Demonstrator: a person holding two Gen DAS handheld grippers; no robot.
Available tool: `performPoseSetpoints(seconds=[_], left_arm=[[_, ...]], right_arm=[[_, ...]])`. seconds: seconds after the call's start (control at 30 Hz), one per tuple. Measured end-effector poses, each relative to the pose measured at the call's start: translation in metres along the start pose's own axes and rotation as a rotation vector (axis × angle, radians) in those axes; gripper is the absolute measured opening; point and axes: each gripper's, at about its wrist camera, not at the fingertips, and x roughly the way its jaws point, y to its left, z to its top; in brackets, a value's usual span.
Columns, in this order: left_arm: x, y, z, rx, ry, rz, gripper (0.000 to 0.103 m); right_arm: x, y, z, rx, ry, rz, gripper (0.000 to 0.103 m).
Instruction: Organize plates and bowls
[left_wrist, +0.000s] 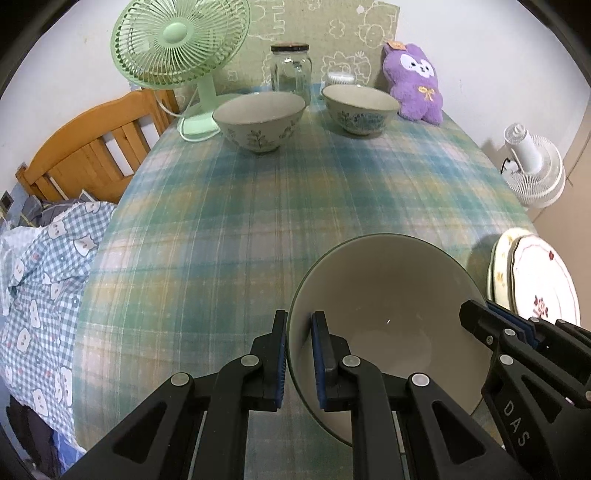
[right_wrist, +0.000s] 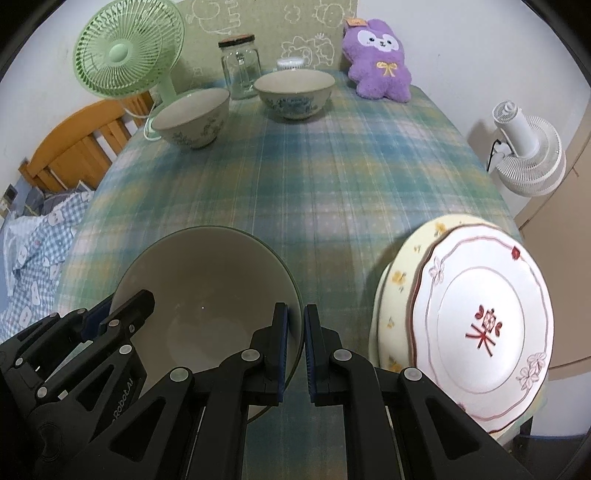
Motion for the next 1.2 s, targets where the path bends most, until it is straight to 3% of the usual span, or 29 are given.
performPoseSetpoints(seconds=[0.33,0.43,0.47,0.73,0.9,1.0,1.2], left_arm=[[0.002,-0.001,-0.007,0.002,-0.001,0.012,0.011],[0.004,0.001,-0.009,0.000,0.000,0.007,0.018],[0.003,0.001,-0.009,-0.001,-0.001,0.006,0.025],[-0.001,-0.001,-0.005,0.006,0.002,0.004,0.056],[-0.009,0.000,-0.003,0.021,-0.023,0.015,0.061],[-0.012,0.002,-0.001,0.011,-0.021,0.007,0.061],[-0.027,0.007,0.011,0.016,-0.047,-0.004,0.063]], right_arm=[[-0.001,0.002,-0.006,-0.016,-0.002,0.002,0.011],[-0.003,0.006,-0.006,-0.038,-0.008,-0.005,0.011],[-0.003,0.006,-0.005,-0.042,-0.007,-0.006,0.011],[-0.003,0.006,-0.003,-0.053,0.016,-0.017,0.013],[-0.011,0.002,0.000,-0.030,-0.002,-0.038,0.036],[-0.017,-0.001,0.004,-0.017,-0.016,-0.046,0.045],[-0.035,0.000,0.015,-0.009,-0.050,-0.051,0.048]])
